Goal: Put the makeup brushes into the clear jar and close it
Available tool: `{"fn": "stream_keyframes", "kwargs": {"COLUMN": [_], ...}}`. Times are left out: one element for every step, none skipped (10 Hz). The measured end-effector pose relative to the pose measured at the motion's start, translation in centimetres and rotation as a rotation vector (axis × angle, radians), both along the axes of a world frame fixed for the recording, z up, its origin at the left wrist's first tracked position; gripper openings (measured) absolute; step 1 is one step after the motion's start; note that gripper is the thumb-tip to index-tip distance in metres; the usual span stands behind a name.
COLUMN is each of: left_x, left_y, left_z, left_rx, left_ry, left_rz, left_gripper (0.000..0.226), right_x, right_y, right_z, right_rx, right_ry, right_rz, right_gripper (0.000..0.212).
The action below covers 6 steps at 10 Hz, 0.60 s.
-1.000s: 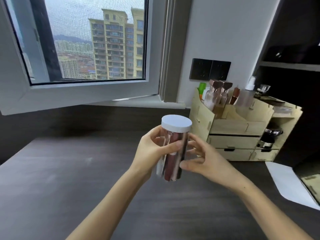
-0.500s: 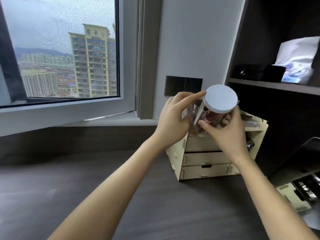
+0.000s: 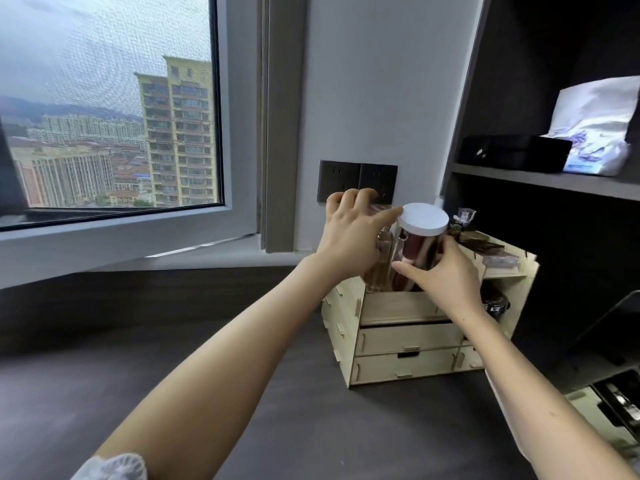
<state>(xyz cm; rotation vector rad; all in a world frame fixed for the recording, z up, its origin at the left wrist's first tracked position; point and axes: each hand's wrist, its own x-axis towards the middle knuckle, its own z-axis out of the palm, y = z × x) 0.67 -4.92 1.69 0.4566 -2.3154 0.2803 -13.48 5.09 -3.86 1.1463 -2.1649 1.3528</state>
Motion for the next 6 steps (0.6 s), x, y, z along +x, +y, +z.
{"fn": "stream_keyframes", "kwargs": {"left_x": [-1.5, -2.6, -3.4, -3.4, -2.5, -0.1], "left_y": [-0.8, -1.1, -1.2, -1.1, -1.6, -2.2], "left_z": [0.0, 0.0, -0.2, -0.2, -0.4, -0.4], "left_rx": [0.027, 0.052, 0.044, 0.082, 0.102, 0.147], "left_ry": [-0.056, -0.125, -0.17, -0.191, -0.13, -0.006], "left_rz": [0.051, 0.071, 0.102, 0.104, 0.081, 0.091], "left_gripper": [0.057, 0.06, 0.064, 0.067, 0.064, 0.058], "right_x": [-0.2, -0.3, -0.3, 0.0, 0.9, 2.3], "right_y": [-0.7, -0.8, -1.0, -1.1, -0.3, 0.2], "right_z": [0.2, 0.0, -0.1, 0.2, 0.5, 0.5], "right_rx": [0.156, 0.207, 0.246, 0.296, 0.232, -0.049], "right_ry": [0.097, 0.107, 0.115, 0.071, 0.165, 0.349], "right_rz": [-0.15, -0.25, -0.298, -0.293, -0.345, -0.41], "right_gripper": [0.07, 0.062, 0.067, 0.072, 0.078, 0.053]}}
